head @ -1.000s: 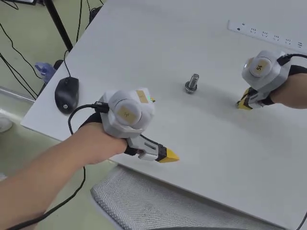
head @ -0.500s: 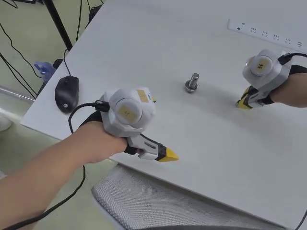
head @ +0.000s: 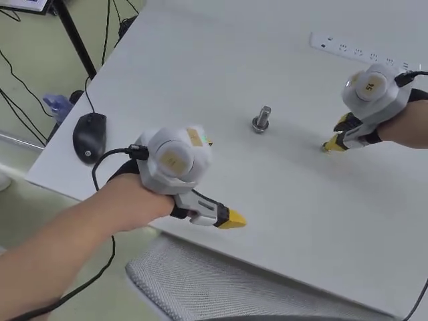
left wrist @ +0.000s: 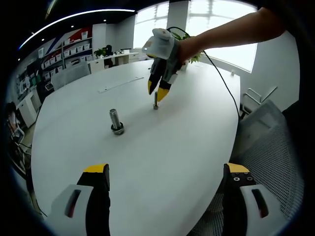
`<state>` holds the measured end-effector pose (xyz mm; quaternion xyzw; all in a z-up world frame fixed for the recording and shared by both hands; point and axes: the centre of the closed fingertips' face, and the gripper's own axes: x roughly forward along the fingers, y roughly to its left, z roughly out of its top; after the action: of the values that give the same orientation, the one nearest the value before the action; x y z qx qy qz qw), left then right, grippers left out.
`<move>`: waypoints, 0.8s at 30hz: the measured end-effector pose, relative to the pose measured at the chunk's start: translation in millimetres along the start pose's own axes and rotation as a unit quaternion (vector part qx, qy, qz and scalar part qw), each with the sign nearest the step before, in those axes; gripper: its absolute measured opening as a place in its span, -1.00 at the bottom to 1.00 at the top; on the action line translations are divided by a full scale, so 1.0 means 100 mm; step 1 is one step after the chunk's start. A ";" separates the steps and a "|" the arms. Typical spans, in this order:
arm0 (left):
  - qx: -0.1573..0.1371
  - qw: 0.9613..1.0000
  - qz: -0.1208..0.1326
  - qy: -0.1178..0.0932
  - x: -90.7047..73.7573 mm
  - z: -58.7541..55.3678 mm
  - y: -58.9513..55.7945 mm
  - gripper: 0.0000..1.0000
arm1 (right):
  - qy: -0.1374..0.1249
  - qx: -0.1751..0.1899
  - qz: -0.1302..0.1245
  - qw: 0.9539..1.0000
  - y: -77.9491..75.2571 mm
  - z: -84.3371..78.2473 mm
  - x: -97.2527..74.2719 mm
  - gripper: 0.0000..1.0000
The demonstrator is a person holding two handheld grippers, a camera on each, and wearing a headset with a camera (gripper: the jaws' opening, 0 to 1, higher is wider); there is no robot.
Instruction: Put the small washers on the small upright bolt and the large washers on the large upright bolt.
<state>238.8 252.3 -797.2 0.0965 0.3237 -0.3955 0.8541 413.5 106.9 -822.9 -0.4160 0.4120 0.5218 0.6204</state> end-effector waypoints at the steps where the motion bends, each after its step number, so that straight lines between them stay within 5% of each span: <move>1: 0.000 1.000 0.000 0.001 0.00 0.00 0.00 0.92 | -0.020 0.002 -0.003 1.000 -0.02 0.01 0.02 -0.38; 18: 0.005 1.000 0.003 -0.003 -0.12 0.08 -0.03 0.91 | -0.108 0.060 -0.029 0.992 0.21 0.01 -0.55 -0.26; 24: -0.009 1.000 0.008 -0.017 -0.19 0.17 -0.04 0.91 | -0.173 0.081 -0.044 0.981 0.35 0.05 -0.83 -0.14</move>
<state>234.7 254.6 -771.8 0.0842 0.3116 -0.3873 0.8636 369.3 90.3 -745.5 -0.2854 0.3210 0.5227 0.7364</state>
